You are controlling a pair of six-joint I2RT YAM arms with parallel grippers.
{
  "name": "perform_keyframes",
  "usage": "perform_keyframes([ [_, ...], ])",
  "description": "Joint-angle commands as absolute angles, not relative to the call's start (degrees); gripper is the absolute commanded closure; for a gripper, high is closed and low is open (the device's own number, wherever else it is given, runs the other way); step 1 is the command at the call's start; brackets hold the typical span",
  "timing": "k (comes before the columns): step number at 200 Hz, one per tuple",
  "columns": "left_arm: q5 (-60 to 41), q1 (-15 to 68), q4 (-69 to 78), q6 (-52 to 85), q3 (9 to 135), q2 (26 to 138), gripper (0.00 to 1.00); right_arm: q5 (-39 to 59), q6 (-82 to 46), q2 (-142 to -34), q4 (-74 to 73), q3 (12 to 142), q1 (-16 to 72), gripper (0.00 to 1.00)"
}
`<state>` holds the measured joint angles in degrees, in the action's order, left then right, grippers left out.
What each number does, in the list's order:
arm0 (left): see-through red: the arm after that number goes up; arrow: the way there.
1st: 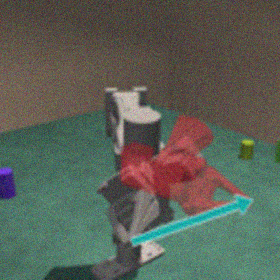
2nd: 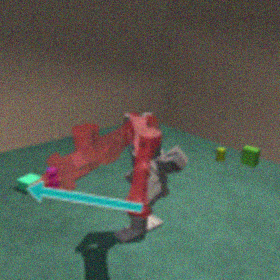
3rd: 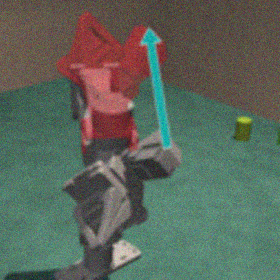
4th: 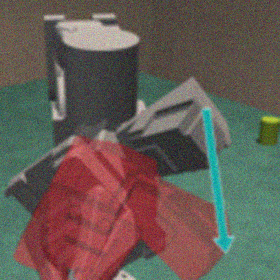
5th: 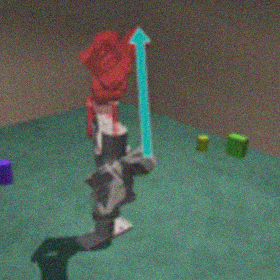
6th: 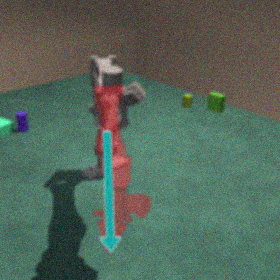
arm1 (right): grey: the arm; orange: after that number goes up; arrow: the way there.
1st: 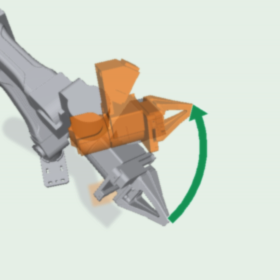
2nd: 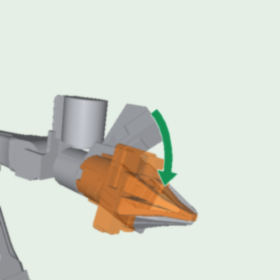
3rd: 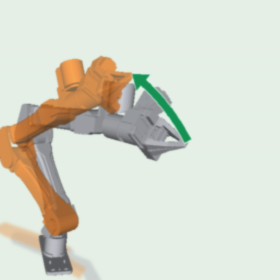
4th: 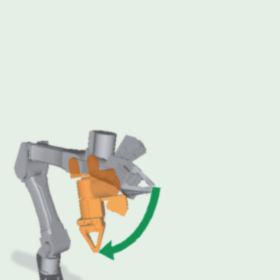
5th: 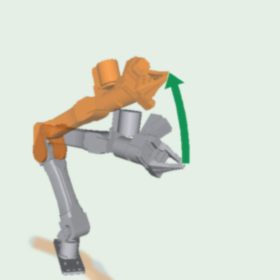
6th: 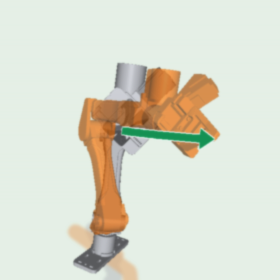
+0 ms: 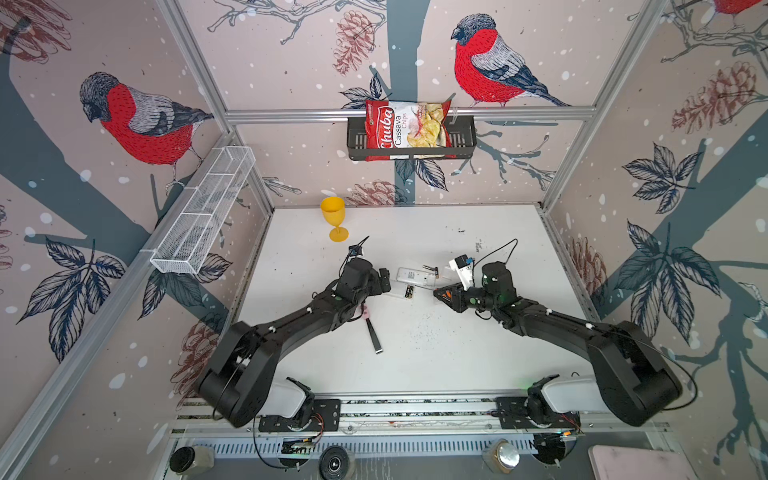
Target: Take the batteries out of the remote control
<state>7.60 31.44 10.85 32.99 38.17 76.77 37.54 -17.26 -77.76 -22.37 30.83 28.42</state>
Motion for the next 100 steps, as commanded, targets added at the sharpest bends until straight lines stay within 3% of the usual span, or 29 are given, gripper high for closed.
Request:
perform_keyframes([
  [1,6.94,31.20,16.99,34.37,35.06,71.20,0.04,43.77,-18.59,-76.36,-29.62,30.54,28.60,1.00],
  [64,6.34,30.20,11.83,32.02,36.60,73.33,0.07,28.19,-1.33,-78.75,-4.69,41.66,34.13,1.00],
  [100,5.31,28.46,11.92,32.11,36.88,76.12,0.08,24.78,2.64,-83.68,6.65,49.68,36.17,1.00],
])
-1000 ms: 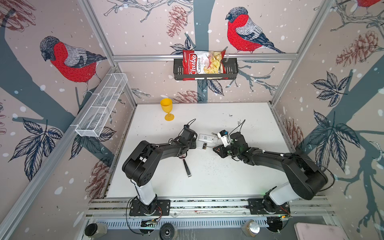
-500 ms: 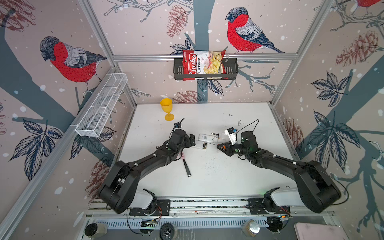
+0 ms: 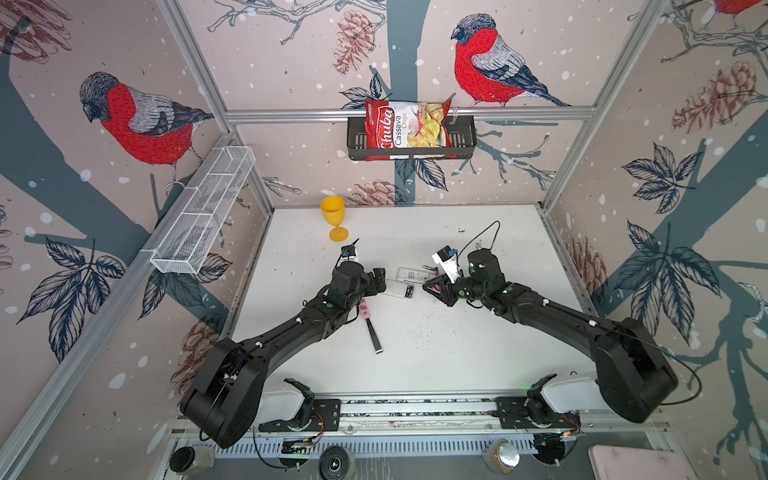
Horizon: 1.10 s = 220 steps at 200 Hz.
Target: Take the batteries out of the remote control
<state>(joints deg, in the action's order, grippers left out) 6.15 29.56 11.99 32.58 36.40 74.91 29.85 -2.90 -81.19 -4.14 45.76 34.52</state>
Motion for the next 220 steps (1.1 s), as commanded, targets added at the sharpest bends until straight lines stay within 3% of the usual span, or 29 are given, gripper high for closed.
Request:
perform_keyframes([
  [1,5.25,28.38,11.94,32.14,36.85,76.16,0.08,24.39,2.82,-83.85,6.97,49.89,36.32,1.00],
  [63,1.18,26.63,13.79,31.92,36.96,81.91,0.10,12.07,6.82,-93.24,21.54,61.05,40.93,1.00],
  [115,0.81,26.39,14.35,31.87,38.01,84.77,0.11,6.40,7.68,-95.54,21.75,62.76,41.57,1.00],
  [220,-0.96,26.28,12.44,31.66,41.61,90.44,0.15,6.15,9.00,-95.42,20.66,63.19,41.58,1.00],
])
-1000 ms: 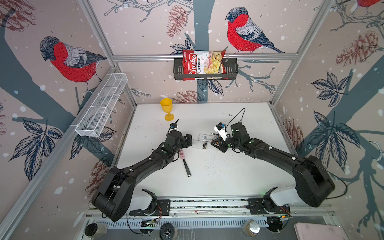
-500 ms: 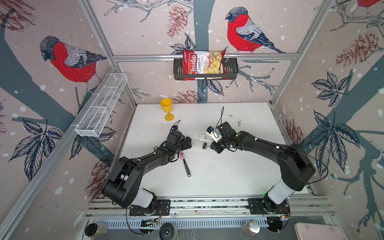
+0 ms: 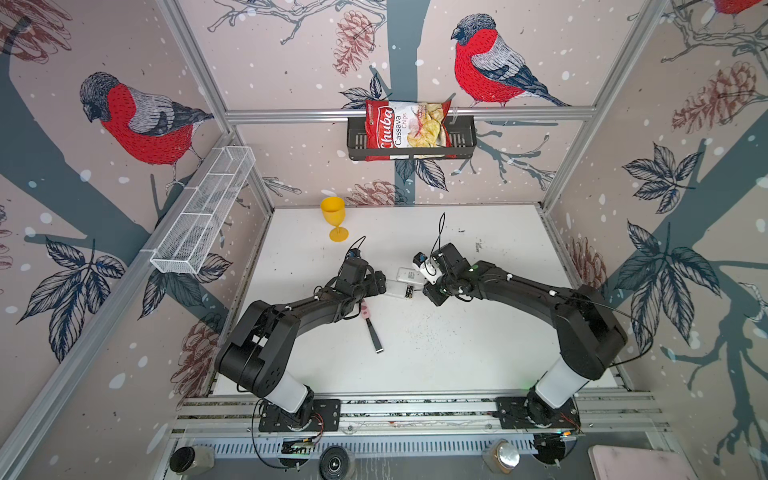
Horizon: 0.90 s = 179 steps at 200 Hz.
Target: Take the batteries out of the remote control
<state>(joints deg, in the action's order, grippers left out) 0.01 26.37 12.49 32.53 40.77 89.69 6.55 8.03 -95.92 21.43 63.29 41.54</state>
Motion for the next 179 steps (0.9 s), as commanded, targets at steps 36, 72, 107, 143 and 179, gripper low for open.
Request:
perform_keyframes([
  [36,-1.14,26.26,12.65,31.77,41.72,91.43,0.17,6.64,9.17,-94.66,20.30,63.13,41.57,1.00],
  [72,-1.49,26.27,12.83,31.82,42.06,92.18,0.18,7.89,9.23,-93.08,19.08,62.25,41.58,1.00],
  [107,-1.84,26.28,12.96,31.89,42.34,92.65,0.19,7.78,9.23,-94.28,19.27,62.25,41.57,1.00],
  [143,-2.17,26.27,13.52,32.07,42.36,93.72,0.23,8.92,9.04,-95.62,18.37,62.02,41.75,1.00],
  [179,-3.28,26.26,14.78,32.17,42.67,95.76,0.27,9.06,9.00,-96.23,18.06,62.09,41.93,1.00],
])
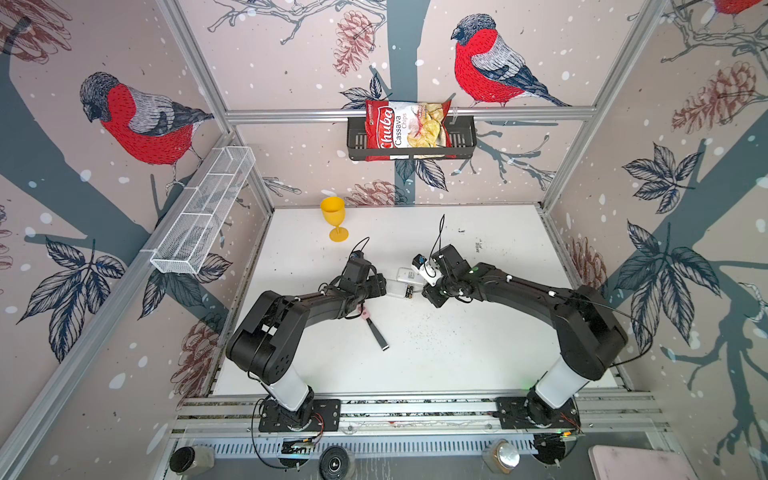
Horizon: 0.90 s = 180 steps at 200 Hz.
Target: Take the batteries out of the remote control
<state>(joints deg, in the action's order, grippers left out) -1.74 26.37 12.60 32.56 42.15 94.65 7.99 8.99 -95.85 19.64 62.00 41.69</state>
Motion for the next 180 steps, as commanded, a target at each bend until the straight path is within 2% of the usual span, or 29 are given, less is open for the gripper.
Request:
perform_keyframes([
  [1,-3.31,26.27,14.82,32.17,42.69,95.82,0.27,9.05,9.03,-96.24,18.04,62.12,41.89,1.00],
  [113,-4.22,26.28,15.59,31.83,44.36,100.43,0.35,11.08,9.49,-96.56,14.23,59.95,42.50,1.00],
  [180,-3.71,26.28,14.93,31.31,45.92,102.81,0.48,15.28,9.75,-94.80,11.87,59.10,42.32,1.00],
])
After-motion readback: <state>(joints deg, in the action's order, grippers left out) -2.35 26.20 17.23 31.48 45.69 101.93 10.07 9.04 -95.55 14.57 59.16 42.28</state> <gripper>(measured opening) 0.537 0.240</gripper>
